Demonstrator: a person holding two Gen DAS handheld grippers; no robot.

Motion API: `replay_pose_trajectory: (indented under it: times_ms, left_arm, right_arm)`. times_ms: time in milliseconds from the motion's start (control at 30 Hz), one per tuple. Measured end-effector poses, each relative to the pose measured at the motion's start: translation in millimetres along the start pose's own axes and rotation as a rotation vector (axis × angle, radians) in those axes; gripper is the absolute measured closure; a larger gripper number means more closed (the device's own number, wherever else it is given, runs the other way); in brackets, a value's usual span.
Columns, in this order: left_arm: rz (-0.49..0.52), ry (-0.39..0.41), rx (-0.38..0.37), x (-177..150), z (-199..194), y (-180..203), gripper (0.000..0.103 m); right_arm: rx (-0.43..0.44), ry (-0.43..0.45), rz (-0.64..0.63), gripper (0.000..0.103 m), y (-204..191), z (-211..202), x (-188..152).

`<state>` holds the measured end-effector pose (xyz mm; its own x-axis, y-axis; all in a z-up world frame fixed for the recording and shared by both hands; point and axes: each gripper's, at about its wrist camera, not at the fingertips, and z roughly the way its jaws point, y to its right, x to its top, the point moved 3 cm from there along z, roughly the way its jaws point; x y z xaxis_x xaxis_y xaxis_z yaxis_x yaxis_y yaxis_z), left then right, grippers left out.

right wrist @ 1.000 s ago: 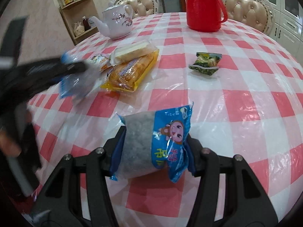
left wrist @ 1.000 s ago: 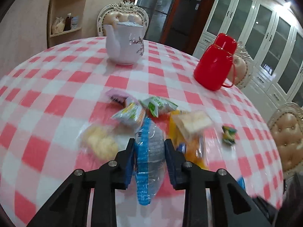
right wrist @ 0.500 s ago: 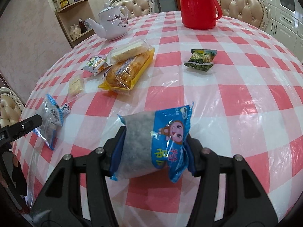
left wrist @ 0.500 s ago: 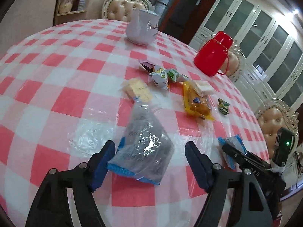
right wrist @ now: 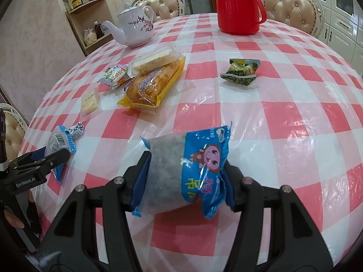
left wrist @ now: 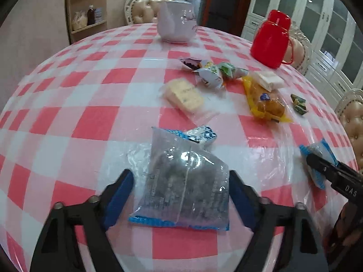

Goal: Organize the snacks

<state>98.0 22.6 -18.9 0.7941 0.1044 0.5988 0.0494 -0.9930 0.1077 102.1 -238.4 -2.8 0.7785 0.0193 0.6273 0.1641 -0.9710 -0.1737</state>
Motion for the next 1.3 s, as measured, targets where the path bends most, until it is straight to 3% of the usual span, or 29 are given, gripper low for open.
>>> replay_pose_trajectory:
  times_ms: [100,367,533,833,1000,1300]
  left_arm:
    - [0.035,0.036,-0.017,-0.6,-5.4,2.4,0.051]
    - [0.004,0.121,-0.005,-0.5,-33.5,-13.0,0.051]
    - [-0.09,0.146,-0.001,-14.4,-49.5,-45.0,0.05]
    - [-0.141,0.271,0.05,-27.2,-89.7,-71.3,0.05]
    - [-0.192,0.283,0.055,-41.6,-100.6,-91.7,0.05]
    - [-0.287,0.374,0.087,-67.4,-137.4,-132.6,0.05]
  right_arm:
    - [0.0,0.009,-0.006,0.044,-0.6,-1.7,0.3]
    - [0.099,0.044,0.043,0.044,-7.5,-10.1,-1.7]
    - [0.146,0.072,0.078,0.044,-21.6,-18.3,-8.7]
    - [0.194,0.099,0.023,0.044,-84.5,-36.5,-37.1]
    - [0.256,0.106,-0.04,0.044,-129.1,-41.7,-51.4]
    - [0.384,0.069,-0.143,0.044,-209.9,-40.3,-78.4]
